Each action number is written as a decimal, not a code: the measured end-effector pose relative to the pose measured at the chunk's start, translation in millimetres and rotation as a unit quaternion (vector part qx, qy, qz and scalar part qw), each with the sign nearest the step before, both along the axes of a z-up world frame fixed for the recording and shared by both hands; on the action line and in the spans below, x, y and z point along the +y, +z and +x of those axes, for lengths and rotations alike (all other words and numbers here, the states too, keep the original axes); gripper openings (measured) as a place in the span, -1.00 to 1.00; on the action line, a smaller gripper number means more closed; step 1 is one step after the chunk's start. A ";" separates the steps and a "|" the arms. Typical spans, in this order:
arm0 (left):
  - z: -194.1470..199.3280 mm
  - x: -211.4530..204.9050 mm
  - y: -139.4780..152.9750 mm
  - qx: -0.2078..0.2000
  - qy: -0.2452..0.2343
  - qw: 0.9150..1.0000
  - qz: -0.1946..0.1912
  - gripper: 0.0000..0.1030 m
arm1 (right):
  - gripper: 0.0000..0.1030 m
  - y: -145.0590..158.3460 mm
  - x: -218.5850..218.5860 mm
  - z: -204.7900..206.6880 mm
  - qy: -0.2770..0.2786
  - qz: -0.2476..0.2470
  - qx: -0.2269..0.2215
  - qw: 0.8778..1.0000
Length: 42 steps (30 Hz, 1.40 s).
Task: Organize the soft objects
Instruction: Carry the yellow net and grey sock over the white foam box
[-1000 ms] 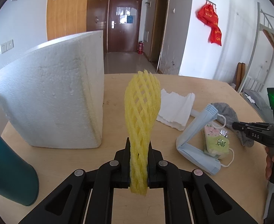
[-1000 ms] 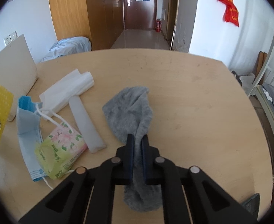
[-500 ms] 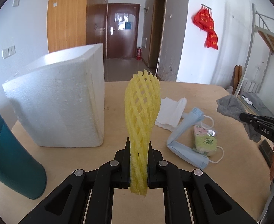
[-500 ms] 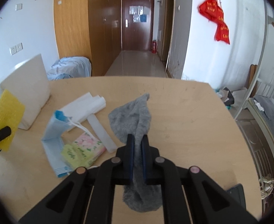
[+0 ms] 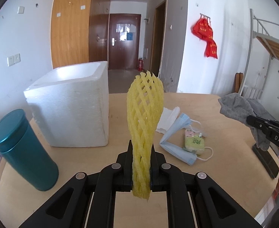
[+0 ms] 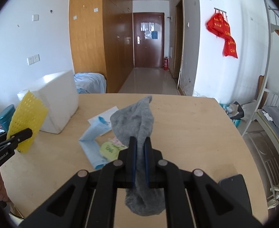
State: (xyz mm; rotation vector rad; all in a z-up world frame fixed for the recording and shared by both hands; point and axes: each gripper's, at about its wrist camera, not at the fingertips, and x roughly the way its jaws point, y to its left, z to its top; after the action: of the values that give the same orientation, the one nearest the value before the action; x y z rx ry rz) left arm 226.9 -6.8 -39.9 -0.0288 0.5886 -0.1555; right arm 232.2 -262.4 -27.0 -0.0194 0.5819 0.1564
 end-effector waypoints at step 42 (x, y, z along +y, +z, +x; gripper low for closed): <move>-212.9 53.7 43.9 -0.121 0.048 0.991 0.004 -0.78 | -0.81 36.4 96.3 -173.0 0.118 0.025 -0.121 0.985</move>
State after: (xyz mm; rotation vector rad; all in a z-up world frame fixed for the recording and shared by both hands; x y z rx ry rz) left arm 14.0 47.0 4.0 -0.0305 0.3443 -0.0609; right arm 59.2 -166.1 9.4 -0.0575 0.3303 0.3942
